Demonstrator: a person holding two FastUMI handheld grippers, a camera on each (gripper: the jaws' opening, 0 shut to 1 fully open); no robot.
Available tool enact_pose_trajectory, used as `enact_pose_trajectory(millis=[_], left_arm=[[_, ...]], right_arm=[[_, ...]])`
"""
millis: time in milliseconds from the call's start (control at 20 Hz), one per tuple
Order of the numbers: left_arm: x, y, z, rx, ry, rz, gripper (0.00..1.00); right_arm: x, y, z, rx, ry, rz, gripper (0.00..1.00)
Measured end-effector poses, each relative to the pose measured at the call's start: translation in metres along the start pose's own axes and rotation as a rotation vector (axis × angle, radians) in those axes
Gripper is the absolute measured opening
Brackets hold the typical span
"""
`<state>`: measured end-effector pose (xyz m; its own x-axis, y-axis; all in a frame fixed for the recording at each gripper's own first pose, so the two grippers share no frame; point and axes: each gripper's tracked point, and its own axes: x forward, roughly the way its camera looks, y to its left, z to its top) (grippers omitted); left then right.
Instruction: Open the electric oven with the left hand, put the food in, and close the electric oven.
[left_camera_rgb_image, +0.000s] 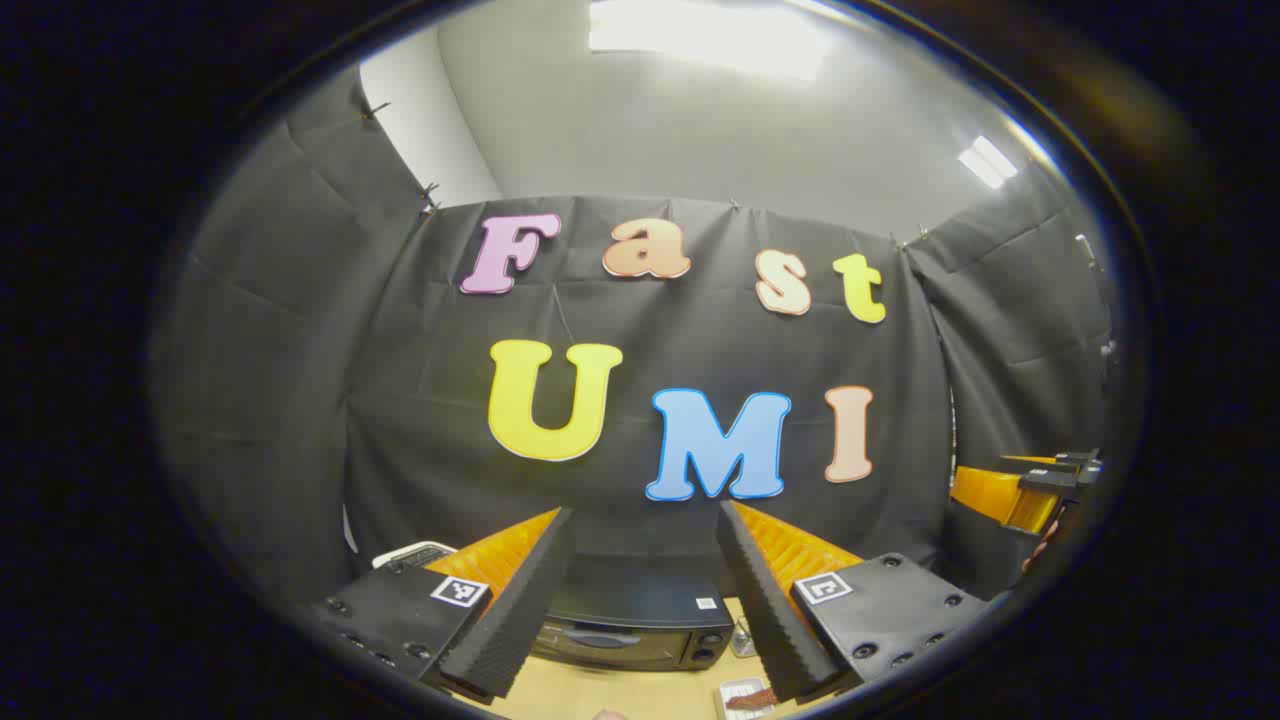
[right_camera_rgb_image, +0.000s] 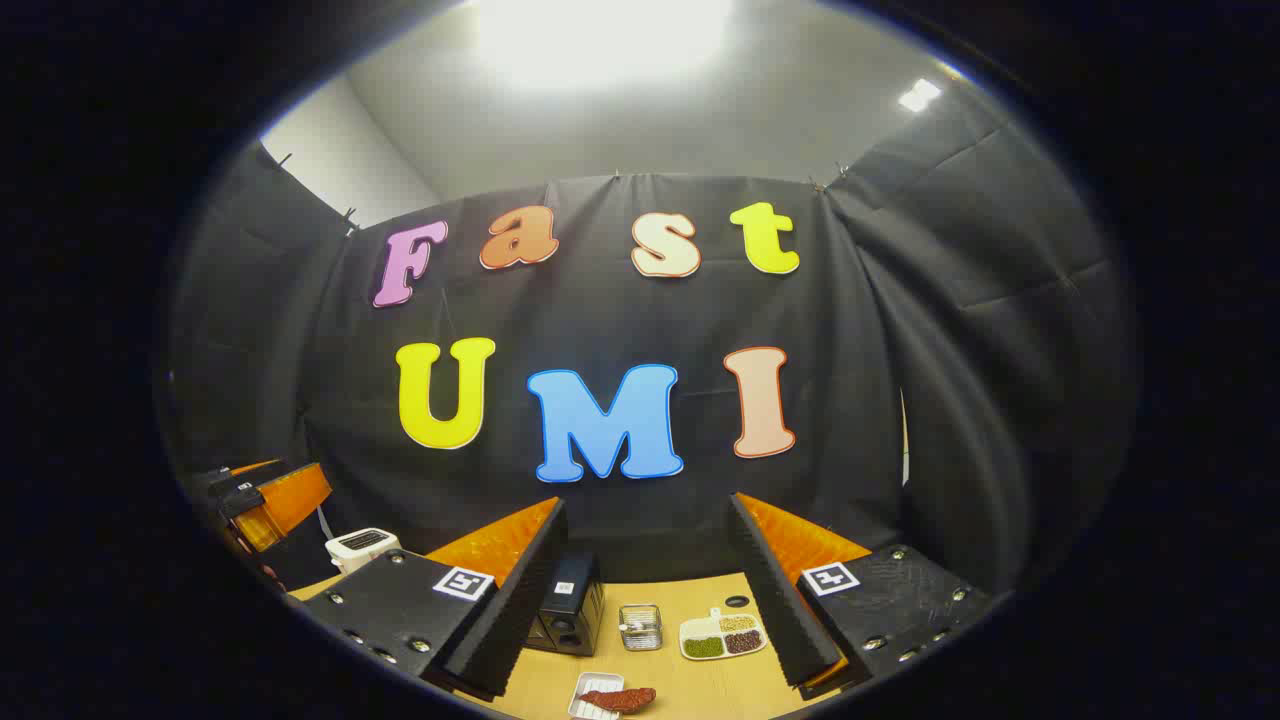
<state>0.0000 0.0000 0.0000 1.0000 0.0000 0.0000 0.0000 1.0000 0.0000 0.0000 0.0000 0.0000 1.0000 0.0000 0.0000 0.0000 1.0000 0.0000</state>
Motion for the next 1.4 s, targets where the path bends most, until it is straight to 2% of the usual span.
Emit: enact_pose_trajectory(millis=[350,600,850,1000,1150,1200,1250,1400], left_arm=[[0.004,-0.01,-0.005,0.037,0.004,-0.005,0.96],[0.003,-0.018,-0.006,0.027,0.002,0.017,0.96],[0.003,-0.017,-0.017,0.065,0.013,0.05,0.96],[0.01,-0.014,-0.035,0.056,0.056,0.059,0.96],[0.021,-0.01,-0.064,0.044,0.124,0.046,0.96],[0.026,-0.008,-0.077,0.037,0.164,0.033,0.96],[0.032,-0.004,-0.092,0.034,0.203,0.025,0.96],[0.052,0.002,-0.148,0.043,0.356,-0.015,0.96]], right_arm=[[0.006,0.001,-0.012,-0.007,0.017,0.029,0.96],[0.01,0.004,-0.015,-0.032,0.017,0.065,0.96],[0.008,-0.001,-0.029,-0.023,0.055,0.094,0.96],[0.007,-0.007,-0.039,-0.013,0.073,0.099,0.96],[0.012,-0.013,-0.053,0.007,0.105,0.059,0.96],[0.013,-0.014,-0.061,0.017,0.124,0.044,0.92],[0.013,-0.014,-0.067,0.032,0.142,0.026,0.96],[0.017,-0.014,-0.08,0.068,0.182,-0.018,0.96]])
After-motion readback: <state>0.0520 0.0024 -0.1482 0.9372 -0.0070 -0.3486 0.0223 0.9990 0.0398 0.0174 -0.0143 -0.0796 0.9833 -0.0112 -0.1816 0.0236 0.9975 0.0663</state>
